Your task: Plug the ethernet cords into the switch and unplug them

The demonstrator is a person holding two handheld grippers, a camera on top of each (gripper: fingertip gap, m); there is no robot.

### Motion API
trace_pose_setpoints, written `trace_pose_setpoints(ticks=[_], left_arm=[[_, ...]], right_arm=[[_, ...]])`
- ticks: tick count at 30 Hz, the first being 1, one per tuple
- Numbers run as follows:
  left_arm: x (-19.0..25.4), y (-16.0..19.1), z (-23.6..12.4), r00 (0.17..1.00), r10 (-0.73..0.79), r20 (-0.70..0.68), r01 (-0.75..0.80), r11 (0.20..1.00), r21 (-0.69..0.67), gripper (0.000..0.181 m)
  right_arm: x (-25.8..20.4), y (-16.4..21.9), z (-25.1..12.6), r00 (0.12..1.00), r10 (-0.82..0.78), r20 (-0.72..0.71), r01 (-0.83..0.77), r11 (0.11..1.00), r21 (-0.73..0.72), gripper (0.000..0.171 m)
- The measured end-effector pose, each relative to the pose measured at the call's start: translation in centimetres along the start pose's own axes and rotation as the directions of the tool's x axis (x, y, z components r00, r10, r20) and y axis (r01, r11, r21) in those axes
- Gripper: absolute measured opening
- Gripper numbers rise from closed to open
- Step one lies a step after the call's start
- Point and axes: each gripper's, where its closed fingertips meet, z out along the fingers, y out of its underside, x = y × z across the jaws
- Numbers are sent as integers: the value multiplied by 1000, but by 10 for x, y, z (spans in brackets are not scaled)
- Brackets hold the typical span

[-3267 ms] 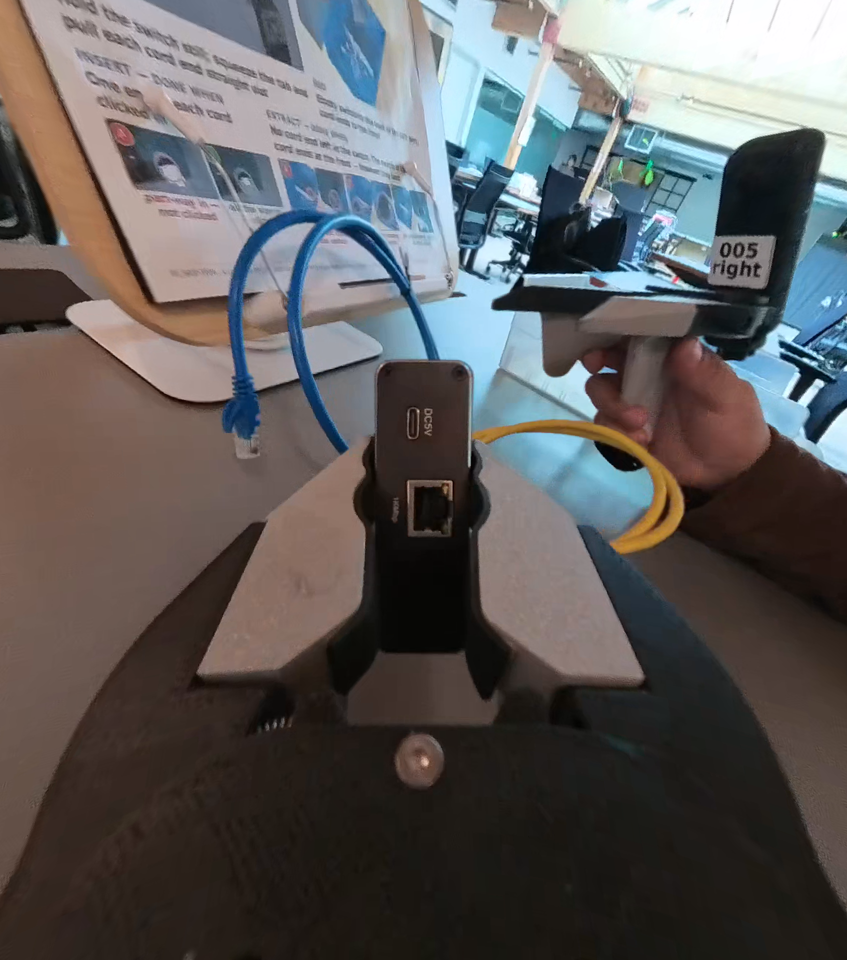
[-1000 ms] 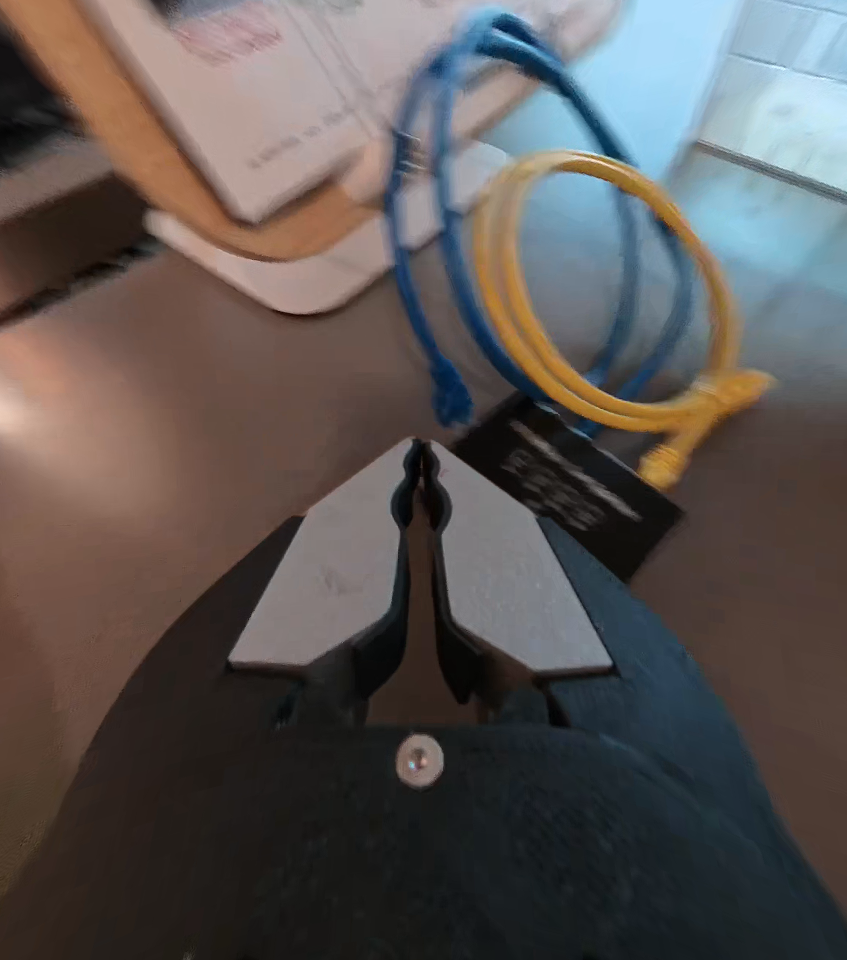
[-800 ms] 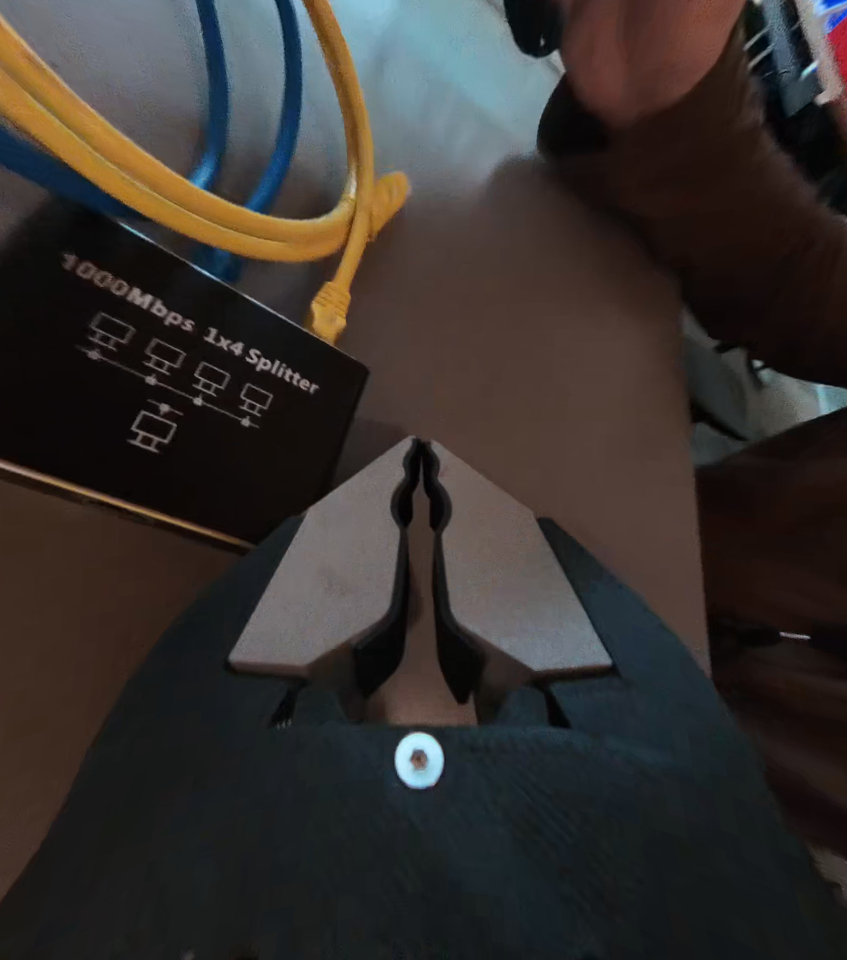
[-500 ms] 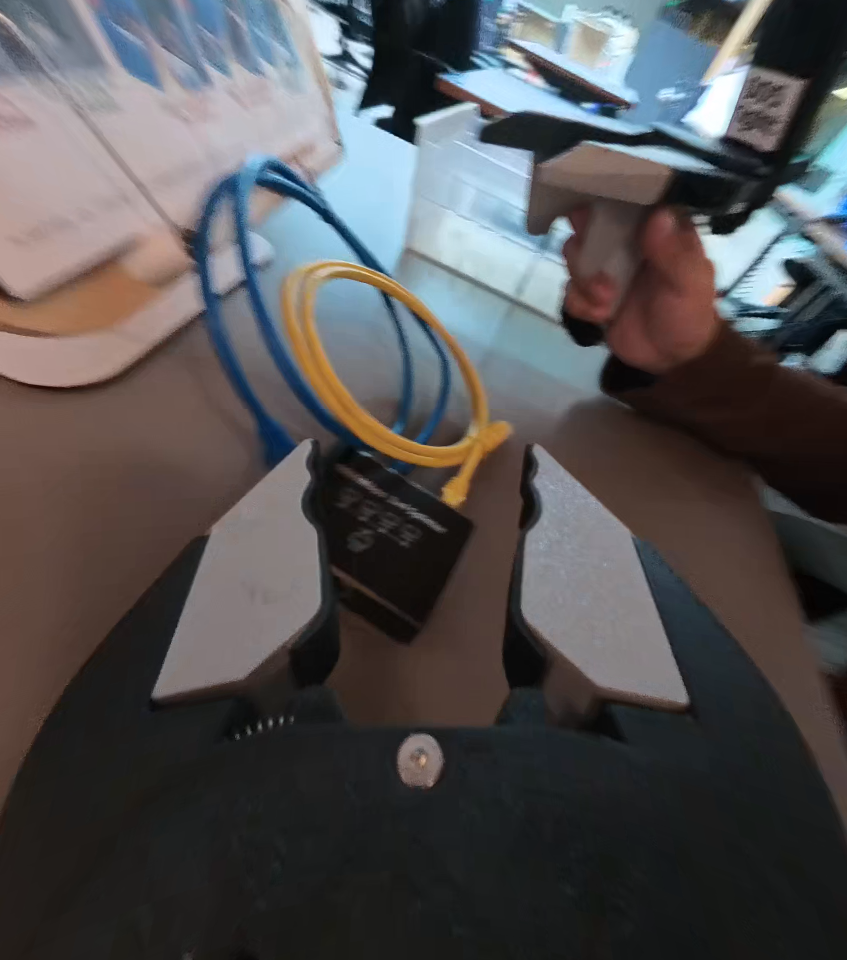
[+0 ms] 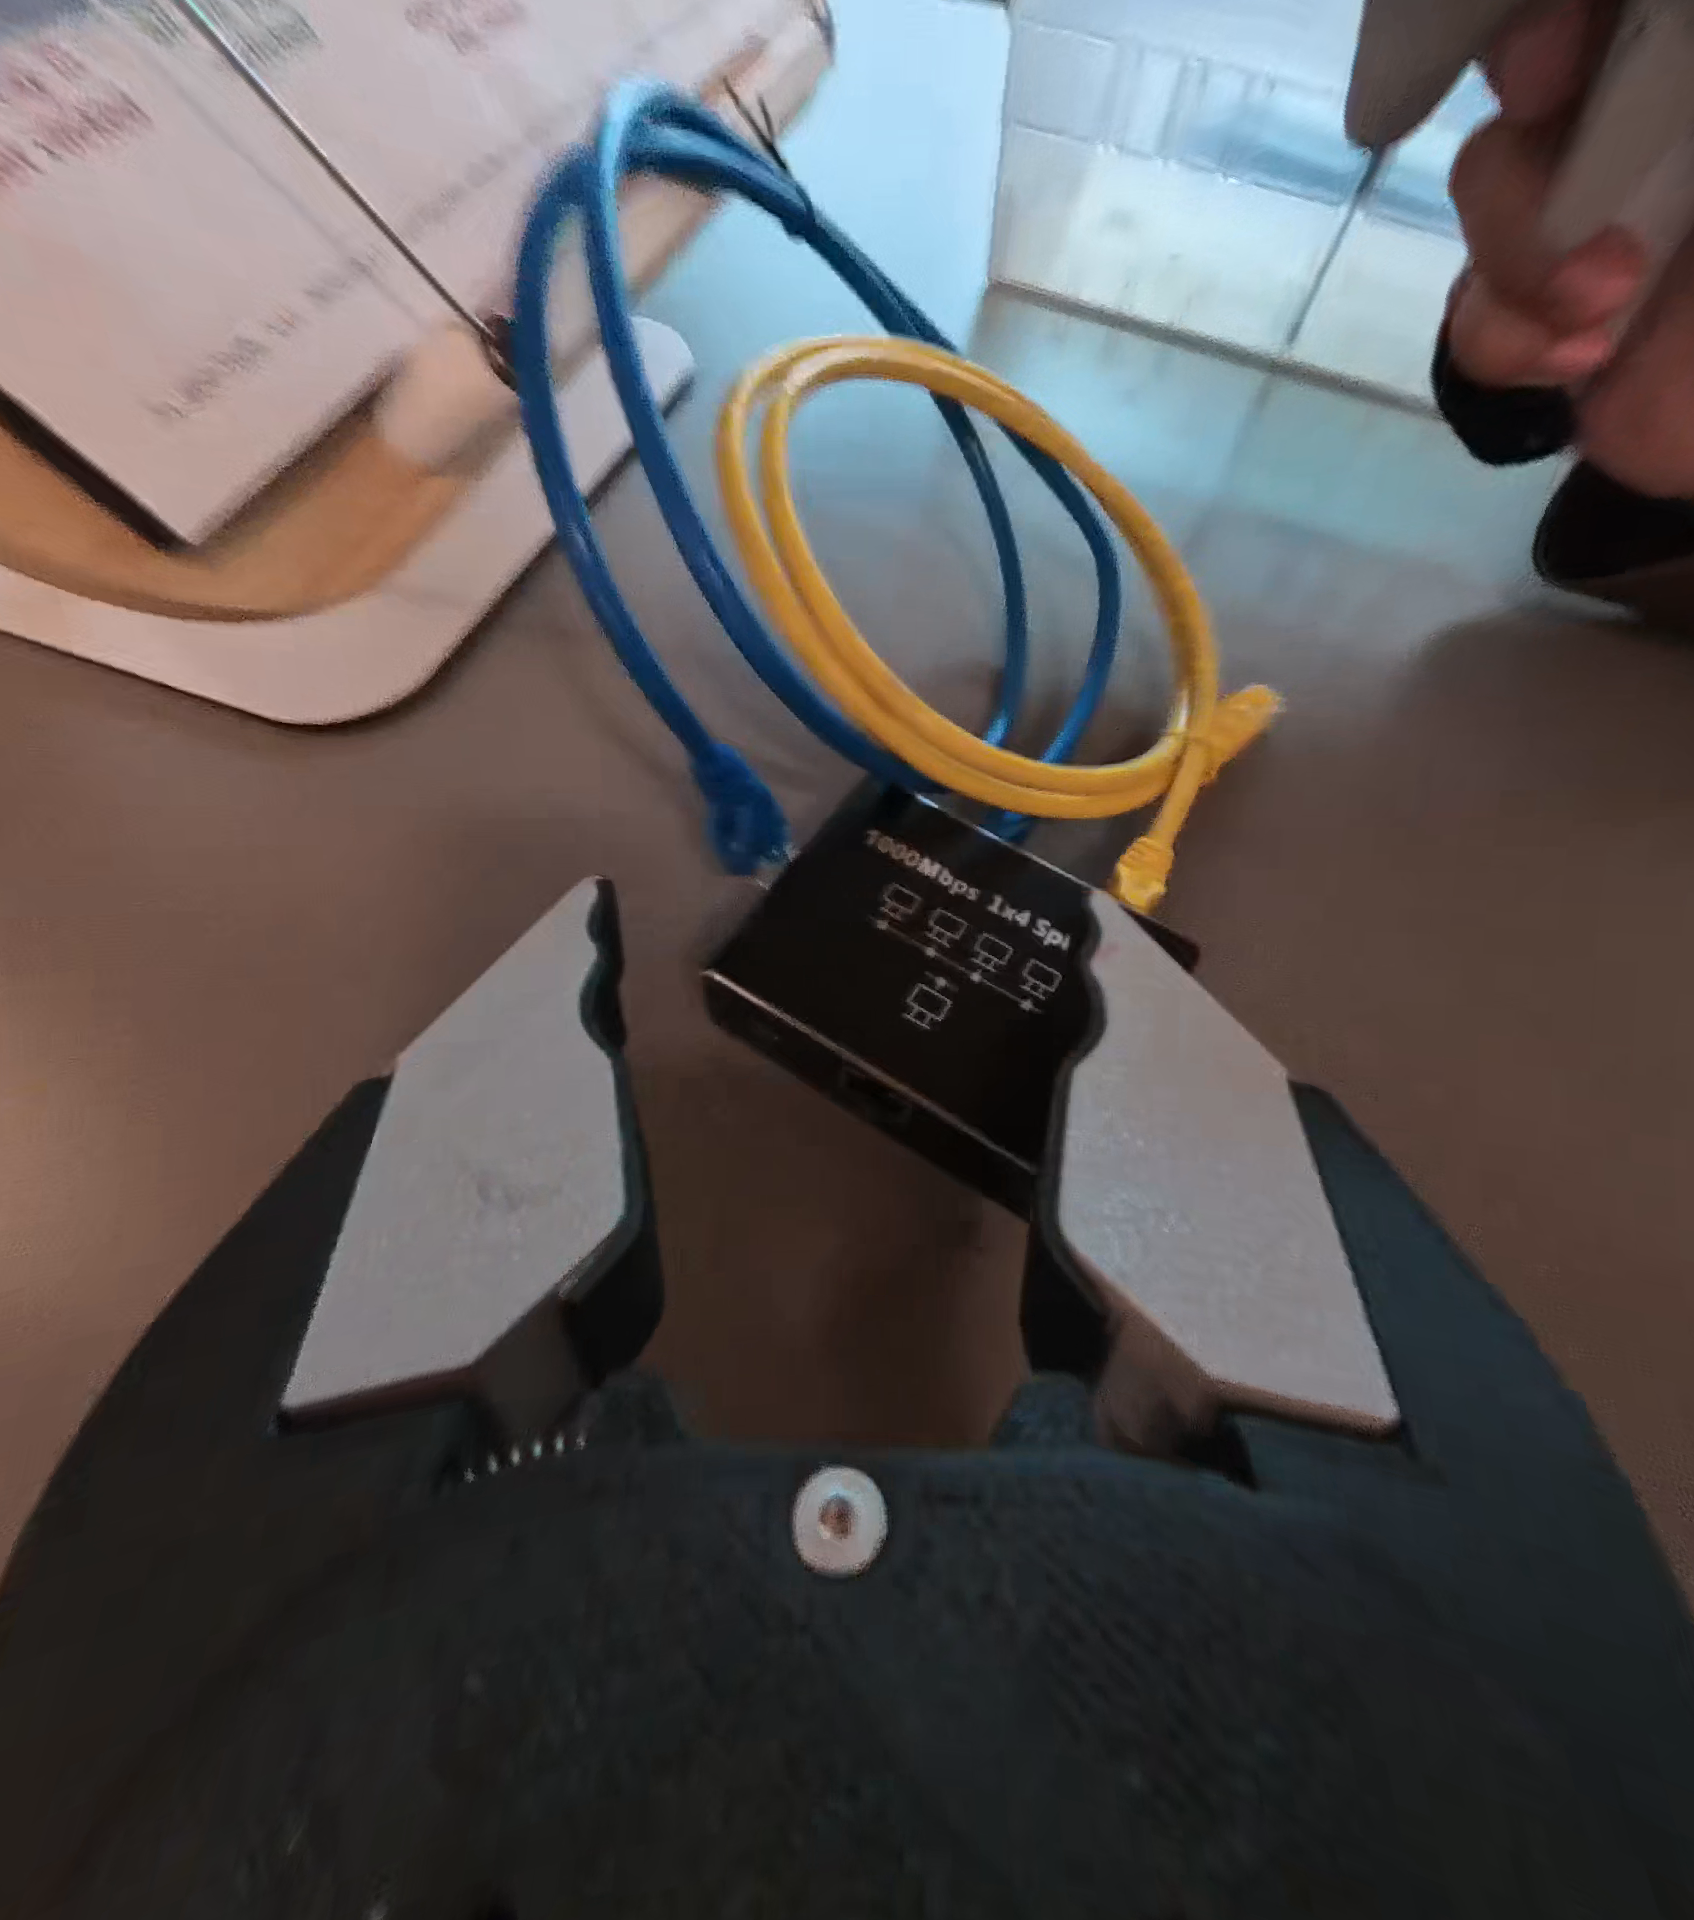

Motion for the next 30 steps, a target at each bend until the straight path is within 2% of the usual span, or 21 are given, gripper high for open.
trace_pose_setpoints(ticks=[2, 4, 7, 8, 9, 11, 13, 14, 15, 18, 22, 25, 30], left_arm=[[1, -5, -5, 1000, 23, 15, -24, 999, 45, 93], [4, 1, -3, 998, 54, 28, -55, 999, 5, 100], [23, 25, 9, 997, 50, -62, -59, 985, -161, 105], [27, 35, 13, 996, 53, -77, -69, 972, -225, 115], [30, 43, 16, 994, 66, -86, -87, 957, -276, 115], [47, 45, 14, 982, 122, -147, -159, 948, -275, 101], [85, 49, 1, 934, 127, -333, -214, 947, -241, 93], [97, 52, -5, 916, 122, -383, -224, 947, -232, 75], [105, 54, -10, 905, 114, -410, -224, 947, -232, 70], [127, 57, -21, 862, 71, -502, -213, 949, -231, 74], [125, 55, -17, 871, 48, -488, -186, 953, -238, 61], [131, 51, -13, 848, -25, -530, -134, 956, -260, 53], [130, 49, -7, 829, -61, -556, -123, 950, -288, 20]], right_arm=[[2, -1, -1, 1000, 17, 0, -17, 1000, 8, 49], [3, 0, -1, 999, 33, 3, -33, 999, 10, 49], [4, 3, 1, 999, 43, 4, -43, 999, 2, 49], [3, 4, 1, 999, 46, 8, -46, 999, 0, 49], [3, 4, 2, 999, 49, 12, -49, 999, -1, 49], [4, 5, 2, 999, 48, 10, -48, 999, -5, 50], [6, 5, 1, 999, 43, -1, -43, 999, -5, 50], [7, 4, 0, 999, 43, -5, -43, 999, -1, 50], [8, 3, -2, 999, 45, -9, -45, 999, 4, 50], [12, -1, -5, 998, 54, -15, -54, 998, 19, 50], [12, 0, -5, 998, 63, -9, -62, 998, 19, 50], [10, 8, -1, 998, 56, -3, -56, 998, -10, 51], [9, 23, 7, 1000, 14, -14, -15, 997, -76, 55]])
